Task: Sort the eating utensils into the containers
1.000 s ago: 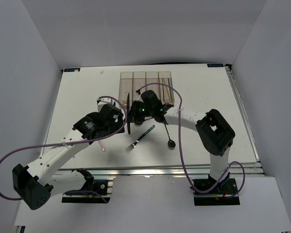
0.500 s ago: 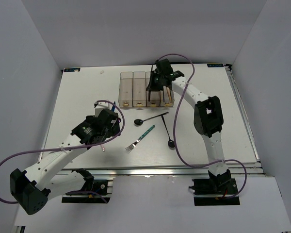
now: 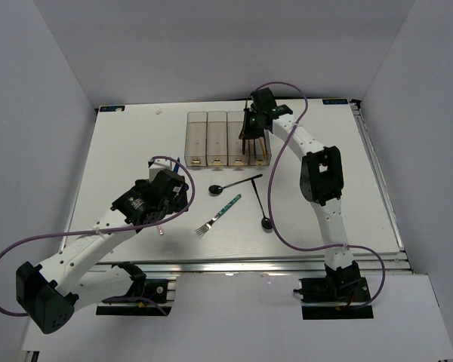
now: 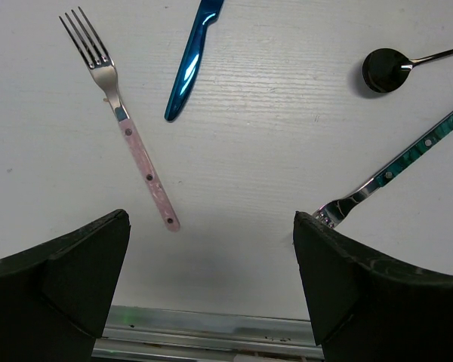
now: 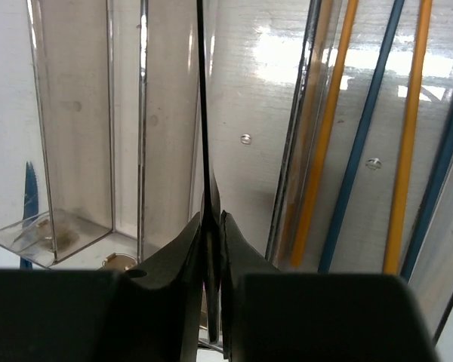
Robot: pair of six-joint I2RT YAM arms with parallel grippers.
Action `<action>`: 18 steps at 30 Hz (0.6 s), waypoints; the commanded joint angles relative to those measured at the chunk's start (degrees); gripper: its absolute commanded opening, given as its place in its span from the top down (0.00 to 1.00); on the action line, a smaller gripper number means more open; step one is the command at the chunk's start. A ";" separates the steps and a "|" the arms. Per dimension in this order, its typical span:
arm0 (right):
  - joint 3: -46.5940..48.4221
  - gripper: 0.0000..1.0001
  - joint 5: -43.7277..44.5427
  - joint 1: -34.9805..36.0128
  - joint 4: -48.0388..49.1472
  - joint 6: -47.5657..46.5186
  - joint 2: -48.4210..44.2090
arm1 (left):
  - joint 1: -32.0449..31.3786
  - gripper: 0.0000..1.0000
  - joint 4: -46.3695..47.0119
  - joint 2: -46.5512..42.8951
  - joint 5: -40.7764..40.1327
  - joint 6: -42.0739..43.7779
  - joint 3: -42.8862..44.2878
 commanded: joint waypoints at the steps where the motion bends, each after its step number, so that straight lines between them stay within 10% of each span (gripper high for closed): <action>1: 1.52 1.00 -1.48 0.16 1.20 -1.83 -0.73 | -0.13 0.02 1.07 -0.38 0.20 0.42 -0.07; 18: -0.59 0.44 -1.13 0.25 0.76 -3.33 -7.66 | -0.13 0.02 2.74 5.14 -2.16 -0.36 5.37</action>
